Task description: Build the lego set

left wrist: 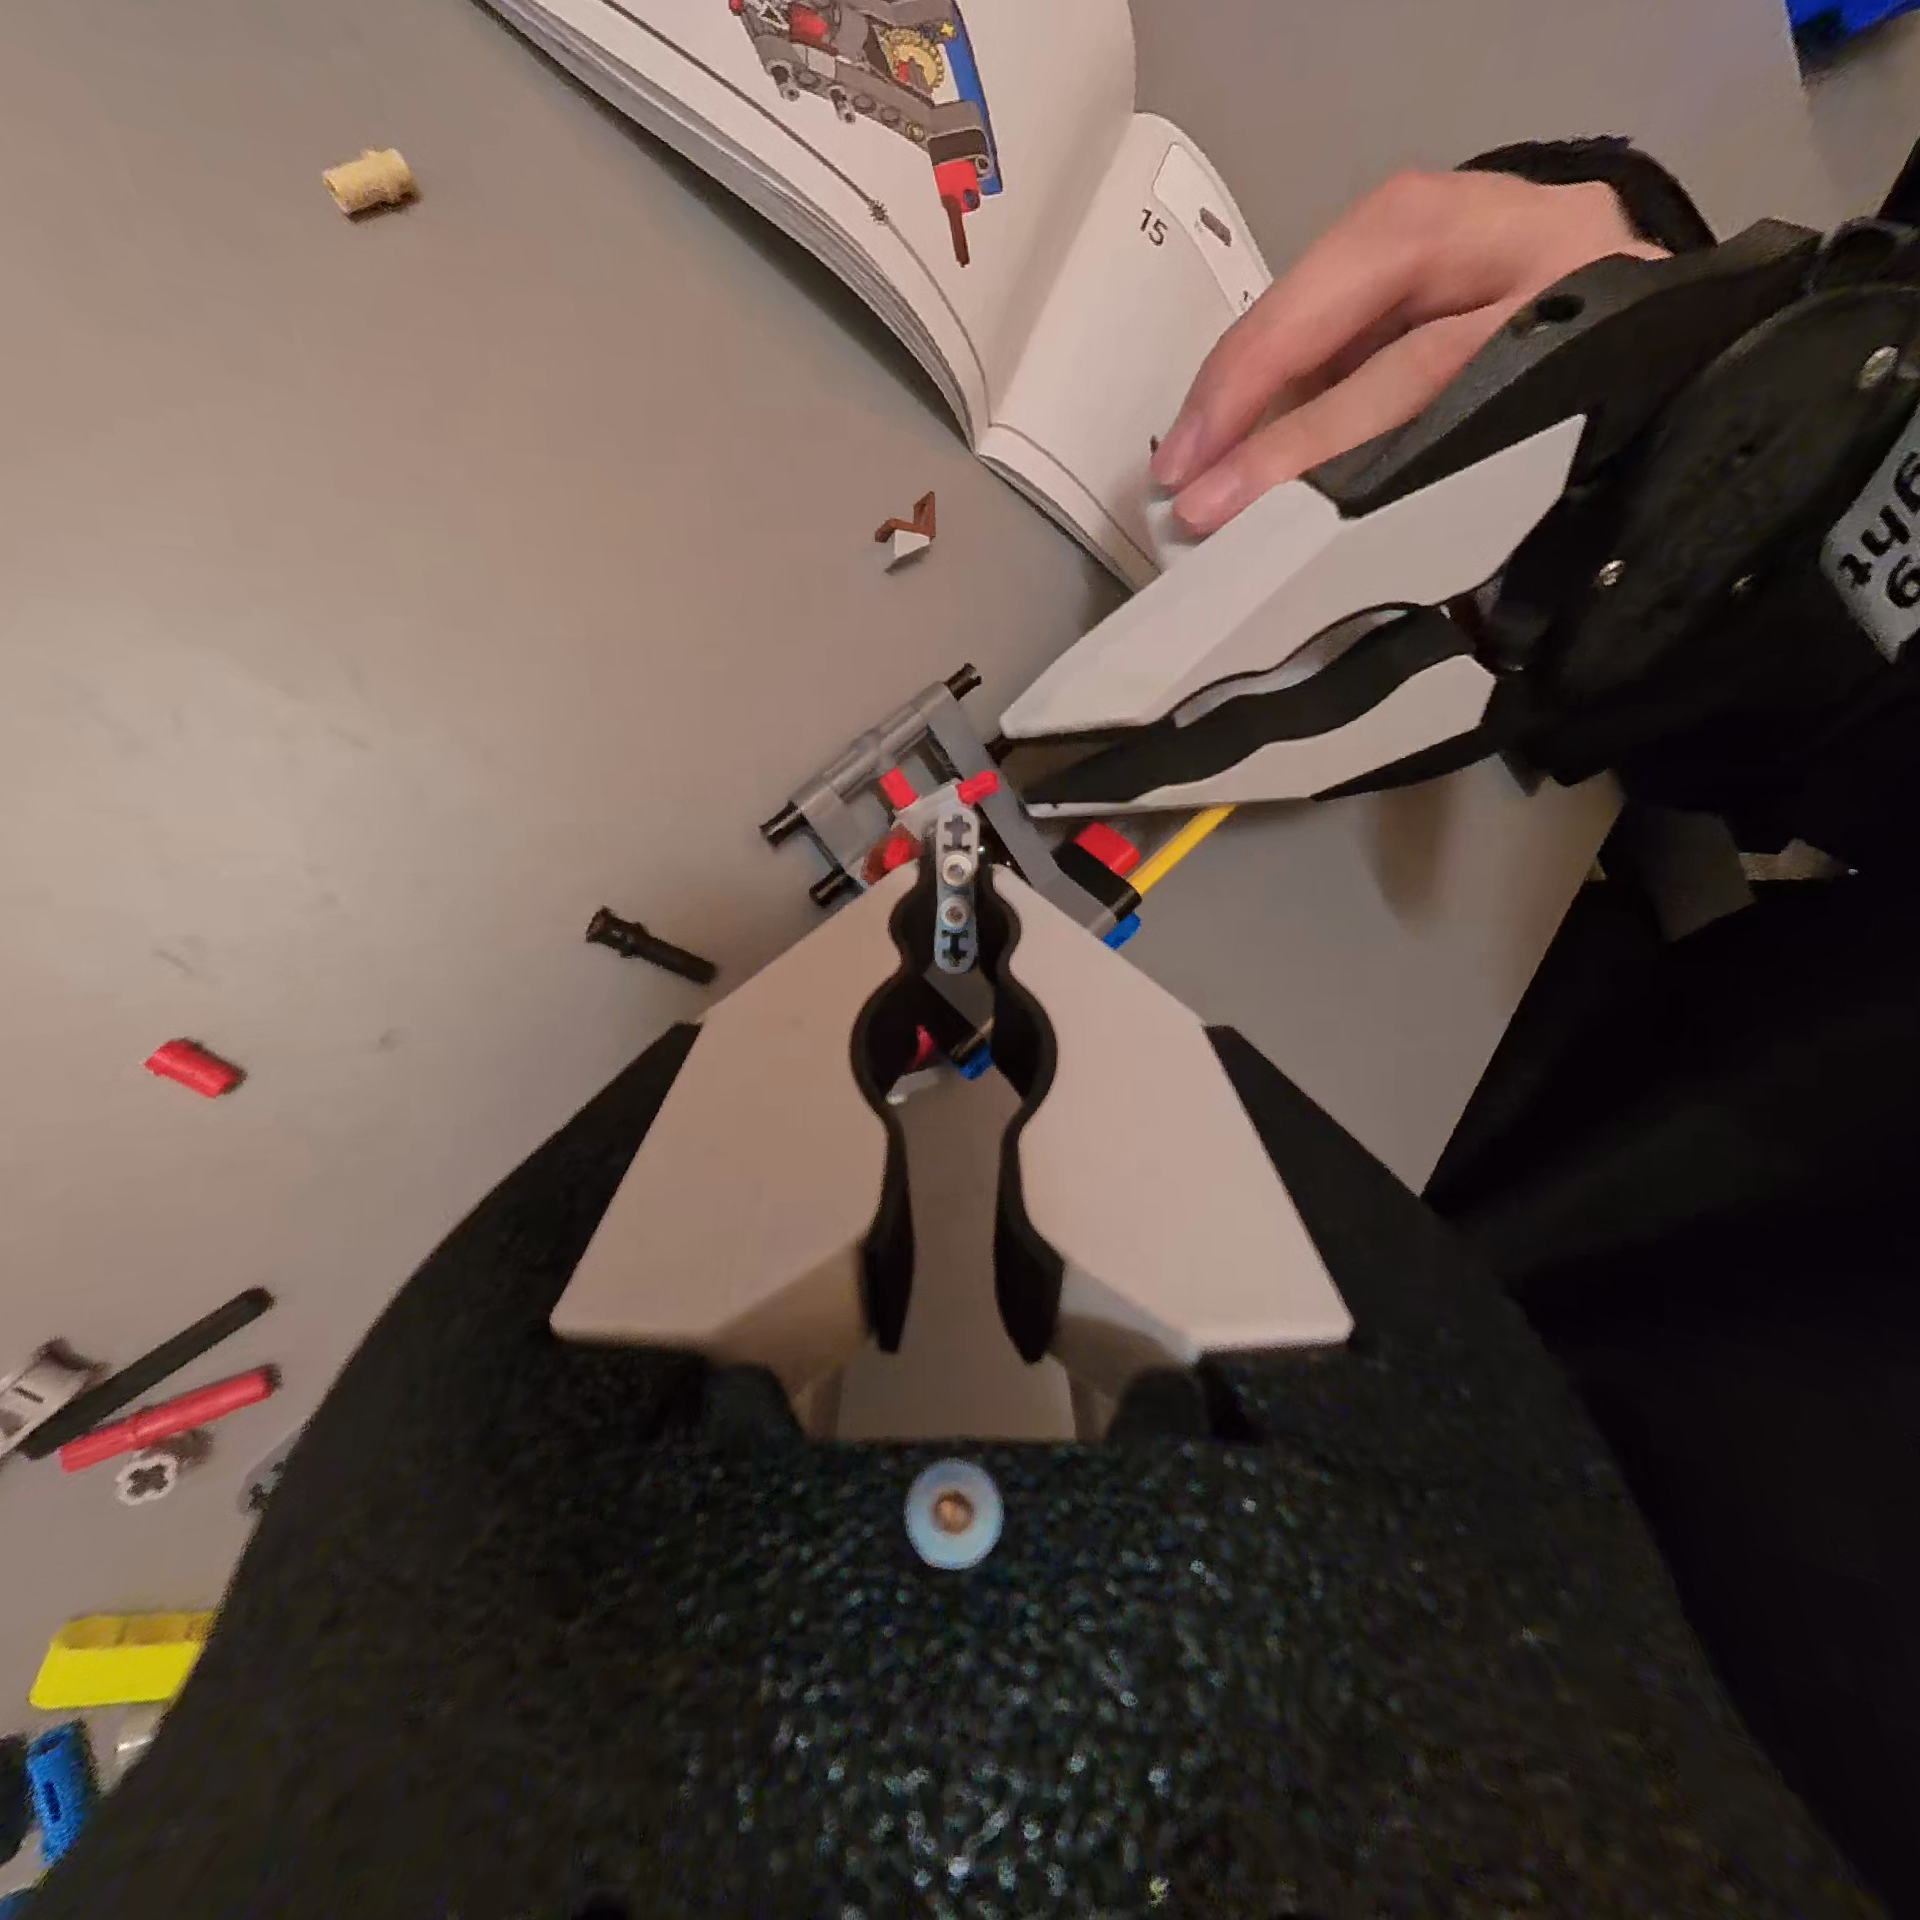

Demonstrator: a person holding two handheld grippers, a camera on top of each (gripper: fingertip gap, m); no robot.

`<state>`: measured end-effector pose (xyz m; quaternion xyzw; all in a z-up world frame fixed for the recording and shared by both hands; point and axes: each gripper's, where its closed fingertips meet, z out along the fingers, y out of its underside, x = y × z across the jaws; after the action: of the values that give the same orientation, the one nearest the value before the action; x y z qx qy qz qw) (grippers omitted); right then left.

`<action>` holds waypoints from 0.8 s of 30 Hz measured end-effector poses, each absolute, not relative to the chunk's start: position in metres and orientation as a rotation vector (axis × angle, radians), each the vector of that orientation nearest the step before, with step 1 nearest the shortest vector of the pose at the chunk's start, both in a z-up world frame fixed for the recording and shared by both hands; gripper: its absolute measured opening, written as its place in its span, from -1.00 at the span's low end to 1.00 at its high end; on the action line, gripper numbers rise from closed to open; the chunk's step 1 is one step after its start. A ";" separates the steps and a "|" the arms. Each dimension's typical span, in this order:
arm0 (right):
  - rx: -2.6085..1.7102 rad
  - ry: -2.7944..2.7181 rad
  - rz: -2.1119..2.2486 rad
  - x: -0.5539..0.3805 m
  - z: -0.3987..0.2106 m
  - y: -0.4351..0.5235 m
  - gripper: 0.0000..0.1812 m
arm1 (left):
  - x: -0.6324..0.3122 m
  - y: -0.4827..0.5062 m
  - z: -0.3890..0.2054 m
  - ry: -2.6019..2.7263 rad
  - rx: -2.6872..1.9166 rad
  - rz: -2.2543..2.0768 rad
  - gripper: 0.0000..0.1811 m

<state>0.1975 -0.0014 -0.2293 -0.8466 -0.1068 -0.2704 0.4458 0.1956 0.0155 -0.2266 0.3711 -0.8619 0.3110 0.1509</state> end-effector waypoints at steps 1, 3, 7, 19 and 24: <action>-2.095 -0.257 -0.663 0.198 -0.228 -0.002 -0.85 | 0.195 0.015 -0.226 -2.468 1.064 0.902 -0.95; -2.078 -0.246 -0.616 0.198 -0.224 -0.003 -0.87 | 0.193 0.015 -0.225 -2.473 1.056 0.915 -0.95; -2.060 -0.229 -0.446 0.199 -0.211 0.003 -0.94 | 0.192 0.015 -0.222 -2.504 1.034 0.936 -0.95; -2.198 -0.191 -0.166 0.202 -0.236 0.011 -0.95 | 0.190 0.025 -0.213 -2.522 1.033 1.022 -0.95; -2.197 -0.115 -0.189 0.203 -0.240 0.008 -0.97 | 0.193 0.025 -0.216 -2.562 1.049 1.039 -0.95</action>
<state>0.2030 0.0080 -0.2398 -0.8885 -0.0464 -0.0765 0.4500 0.1925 0.0254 -0.2165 0.3533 -0.8626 0.3500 0.0923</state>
